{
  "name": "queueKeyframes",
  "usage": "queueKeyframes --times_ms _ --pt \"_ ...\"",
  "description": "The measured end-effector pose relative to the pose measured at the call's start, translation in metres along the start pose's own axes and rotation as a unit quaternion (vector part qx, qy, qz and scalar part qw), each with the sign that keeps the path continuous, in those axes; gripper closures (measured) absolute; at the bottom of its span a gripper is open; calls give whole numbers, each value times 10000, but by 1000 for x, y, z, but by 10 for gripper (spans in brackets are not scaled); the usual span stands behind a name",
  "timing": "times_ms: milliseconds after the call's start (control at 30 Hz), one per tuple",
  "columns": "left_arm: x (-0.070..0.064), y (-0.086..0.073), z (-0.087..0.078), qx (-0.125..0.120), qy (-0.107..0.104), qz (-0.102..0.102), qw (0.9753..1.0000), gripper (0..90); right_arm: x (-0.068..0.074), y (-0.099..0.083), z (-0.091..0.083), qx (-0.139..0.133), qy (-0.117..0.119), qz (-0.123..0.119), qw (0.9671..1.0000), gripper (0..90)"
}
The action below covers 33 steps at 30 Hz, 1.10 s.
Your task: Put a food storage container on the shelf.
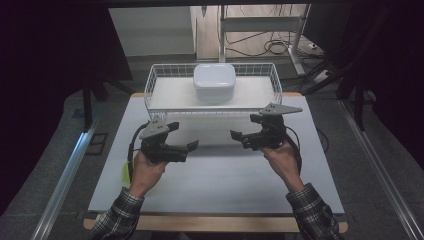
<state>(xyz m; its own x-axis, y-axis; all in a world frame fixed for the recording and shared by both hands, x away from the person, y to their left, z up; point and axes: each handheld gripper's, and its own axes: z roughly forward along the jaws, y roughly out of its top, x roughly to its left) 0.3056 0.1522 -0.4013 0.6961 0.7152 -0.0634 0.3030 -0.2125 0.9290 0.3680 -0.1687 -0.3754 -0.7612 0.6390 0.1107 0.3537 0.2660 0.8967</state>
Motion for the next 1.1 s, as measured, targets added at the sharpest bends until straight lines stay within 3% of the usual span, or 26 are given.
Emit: queueKeyframes --times_ms 233,567,833,1000,1100 --pt "-5 -22 -5 173 30 -1 9998 85 5 -22 -4 142 125 51 9998 31" --pt "-13 -49 -7 318 -31 -28 9995 67 15 -43 -10 323 76 -158 9993 0" --pt "-21 -66 -12 246 2 -71 9997 65 18 -71 -16 349 -70 -160 9992 8" --pt "-27 -81 -14 325 107 -36 9994 63 21 -86 -20 380 -51 -131 9992 10" --pt "-27 -91 -16 288 150 -122 9994 62 21 -93 -24 377 -68 -118 9992 12"
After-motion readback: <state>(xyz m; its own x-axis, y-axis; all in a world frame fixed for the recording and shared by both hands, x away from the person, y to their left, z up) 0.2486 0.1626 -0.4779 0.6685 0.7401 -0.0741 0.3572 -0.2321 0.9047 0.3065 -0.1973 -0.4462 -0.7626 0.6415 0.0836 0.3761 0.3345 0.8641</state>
